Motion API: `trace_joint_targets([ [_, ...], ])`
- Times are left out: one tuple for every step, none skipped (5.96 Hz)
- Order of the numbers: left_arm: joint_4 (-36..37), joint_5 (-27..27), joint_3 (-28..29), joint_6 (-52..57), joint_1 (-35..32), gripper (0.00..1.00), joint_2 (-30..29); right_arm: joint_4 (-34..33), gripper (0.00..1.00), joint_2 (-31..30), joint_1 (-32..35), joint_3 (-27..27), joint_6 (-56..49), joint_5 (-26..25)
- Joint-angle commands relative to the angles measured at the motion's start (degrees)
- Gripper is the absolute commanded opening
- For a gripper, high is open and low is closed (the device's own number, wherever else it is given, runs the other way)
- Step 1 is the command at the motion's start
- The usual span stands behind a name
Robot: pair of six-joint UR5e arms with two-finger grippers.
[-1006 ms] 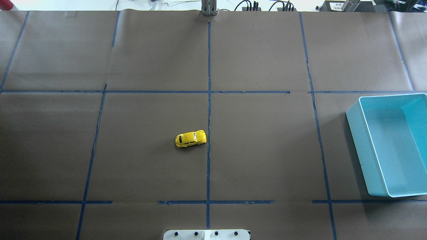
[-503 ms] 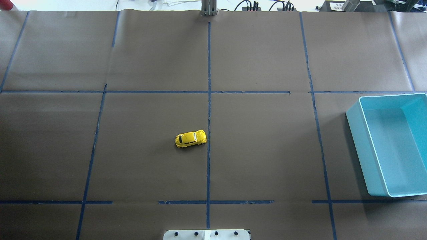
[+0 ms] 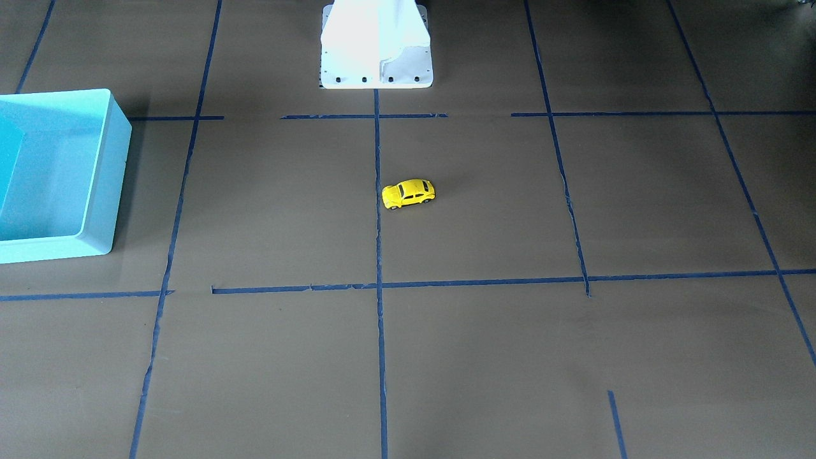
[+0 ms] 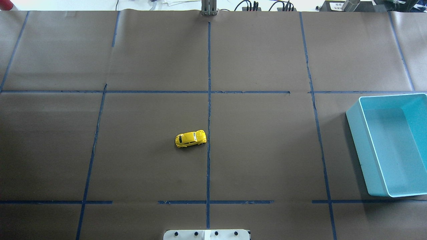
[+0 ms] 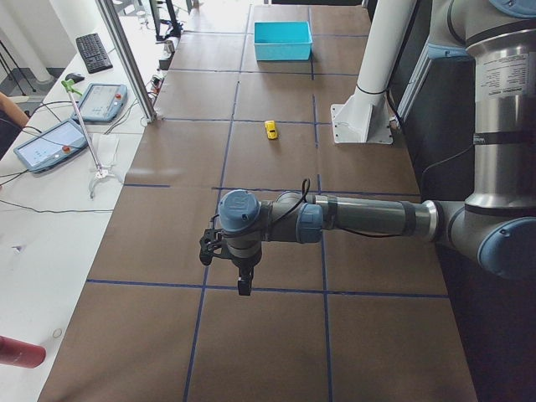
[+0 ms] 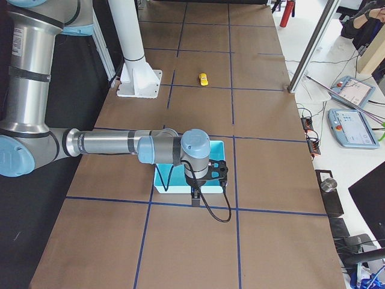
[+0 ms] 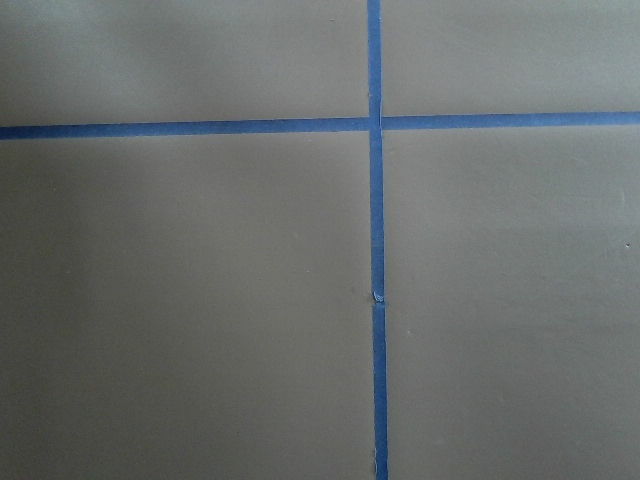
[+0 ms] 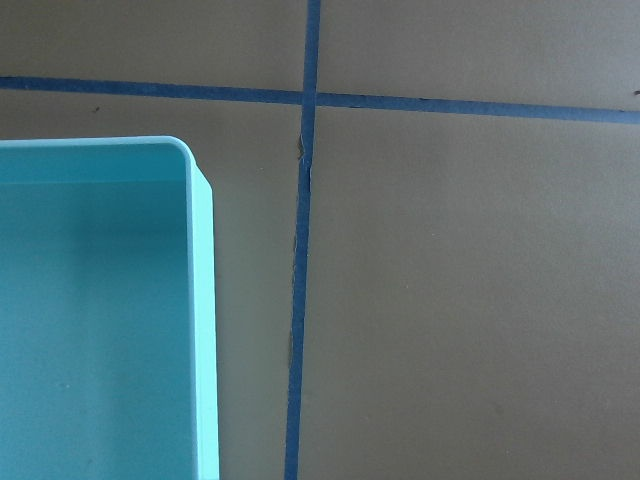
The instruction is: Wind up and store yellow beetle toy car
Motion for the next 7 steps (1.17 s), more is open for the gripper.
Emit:
trace_joint_targets([
  [0.1,0.1,0.1,0.0,0.0,1.0,0.1,0.0,1.0,0.0,0.0,-1.0,-0.3,-0.1],
  [0.0,0.1,0.1,0.0,0.0,1.0,0.1,0.1,1.0,0.0,0.0,-0.9,-0.4,0.0],
  [0.1,0.1,0.2,0.0,0.0,1.0,0.1,0.1,1.0,0.1,0.0,-1.0,-0.4,-0.1],
  [-0.1,0.1,1.2,0.1,0.0,1.0,-0.1,0.0,1.0,-0.2,0.0,-1.1,-0.3,-0.1],
  [-0.1,-0.3,0.6,0.1,0.0,1.0,-0.2,0.0,1.0,-0.2,0.0,-1.1,-0.5,-0.2],
  [0.0,-0.4,-0.9,0.1,0.0,1.0,-0.2,0.0,1.0,-0.2,0.0,-1.3,-0.5,-0.2],
  [-0.1,-0.2,-3.4,0.0,0.3,1.0,-0.5,0.1,1.0,-0.2,0.0,-1.3,-0.5,-0.1],
])
